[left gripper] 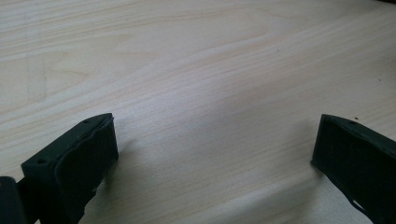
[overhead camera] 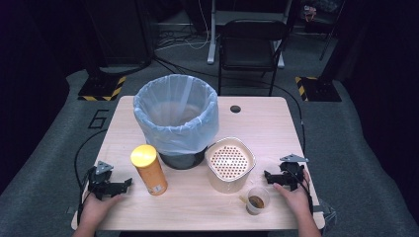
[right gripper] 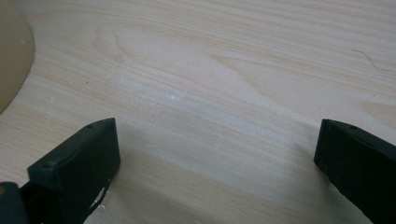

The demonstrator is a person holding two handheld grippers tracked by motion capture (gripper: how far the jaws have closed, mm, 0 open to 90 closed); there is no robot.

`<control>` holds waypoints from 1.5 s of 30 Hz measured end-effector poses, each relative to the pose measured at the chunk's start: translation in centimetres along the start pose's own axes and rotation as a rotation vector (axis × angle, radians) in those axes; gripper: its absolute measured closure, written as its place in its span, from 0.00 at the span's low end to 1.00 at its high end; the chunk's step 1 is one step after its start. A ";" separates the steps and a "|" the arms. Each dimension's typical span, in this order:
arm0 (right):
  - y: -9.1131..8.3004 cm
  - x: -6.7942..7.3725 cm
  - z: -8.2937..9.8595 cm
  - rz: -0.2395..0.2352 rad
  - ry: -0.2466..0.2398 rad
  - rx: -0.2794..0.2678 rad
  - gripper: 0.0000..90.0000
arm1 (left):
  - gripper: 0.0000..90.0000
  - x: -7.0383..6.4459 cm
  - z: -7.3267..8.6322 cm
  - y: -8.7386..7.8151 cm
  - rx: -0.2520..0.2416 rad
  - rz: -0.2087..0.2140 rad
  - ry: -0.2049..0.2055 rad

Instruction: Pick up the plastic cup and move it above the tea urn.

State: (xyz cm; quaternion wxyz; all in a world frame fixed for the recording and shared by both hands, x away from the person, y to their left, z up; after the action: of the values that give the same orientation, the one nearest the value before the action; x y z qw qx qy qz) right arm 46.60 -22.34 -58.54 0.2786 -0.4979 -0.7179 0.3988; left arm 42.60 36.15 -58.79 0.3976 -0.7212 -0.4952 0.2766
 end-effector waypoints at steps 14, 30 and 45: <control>-0.2 0.3 -0.1 -0.011 -0.004 -0.020 0.06 | 0.00 -0.2 0.0 0.0 -0.008 0.010 0.015; -0.7 0.9 -0.1 -0.039 -0.037 -0.064 0.34 | 0.01 -0.5 0.3 -0.2 -0.008 0.020 0.035; -3.9 2.1 -0.6 -0.097 -0.061 -0.079 0.57 | 0.01 -0.5 0.3 -0.2 -0.006 0.019 0.037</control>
State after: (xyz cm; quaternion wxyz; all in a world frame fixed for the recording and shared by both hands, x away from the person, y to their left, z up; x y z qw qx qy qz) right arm 44.45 -20.91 -54.91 0.2556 -0.4607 -0.7645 0.3715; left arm 42.04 35.86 -58.76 0.4019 -0.7321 -0.4819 0.2653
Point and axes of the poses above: each handheld gripper's, and its own axes: y roughly forward along the jaws, z roughly out of its underside, x roughly to its left, the point moved 8 cm from there along y, roughly forward along the jaws, and after that the axes turned 14 degrees about x, right-handed, at the moved point
